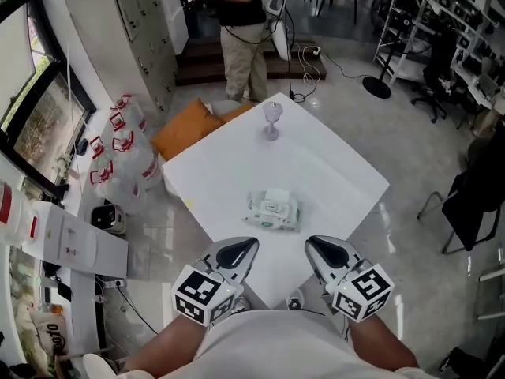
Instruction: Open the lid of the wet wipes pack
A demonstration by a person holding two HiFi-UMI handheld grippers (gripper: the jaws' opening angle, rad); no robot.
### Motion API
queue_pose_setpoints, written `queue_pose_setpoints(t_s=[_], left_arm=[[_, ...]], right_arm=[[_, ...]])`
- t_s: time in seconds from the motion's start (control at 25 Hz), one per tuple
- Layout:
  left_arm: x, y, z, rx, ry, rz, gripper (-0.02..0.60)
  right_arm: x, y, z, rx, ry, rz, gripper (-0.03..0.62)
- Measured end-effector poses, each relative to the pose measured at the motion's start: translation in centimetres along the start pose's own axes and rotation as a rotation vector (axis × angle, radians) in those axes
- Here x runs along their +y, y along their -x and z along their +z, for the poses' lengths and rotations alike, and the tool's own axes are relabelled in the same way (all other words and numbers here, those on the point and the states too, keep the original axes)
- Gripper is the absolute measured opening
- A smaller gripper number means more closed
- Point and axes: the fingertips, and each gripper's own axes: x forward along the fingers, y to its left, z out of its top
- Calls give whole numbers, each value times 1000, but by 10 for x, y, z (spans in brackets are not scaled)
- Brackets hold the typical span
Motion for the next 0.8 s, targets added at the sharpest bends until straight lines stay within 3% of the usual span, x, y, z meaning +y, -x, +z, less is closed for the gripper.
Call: queue_pose_setpoints(t_s=[0.4, 0.8], left_arm=[[-3, -1, -7, 15, -2, 0, 8], [-9, -5, -8, 11, 1, -11, 8]], right_arm=[[-3, 5, -15, -6, -60, -5, 8], [0, 5, -16, -13, -15, 2, 6]])
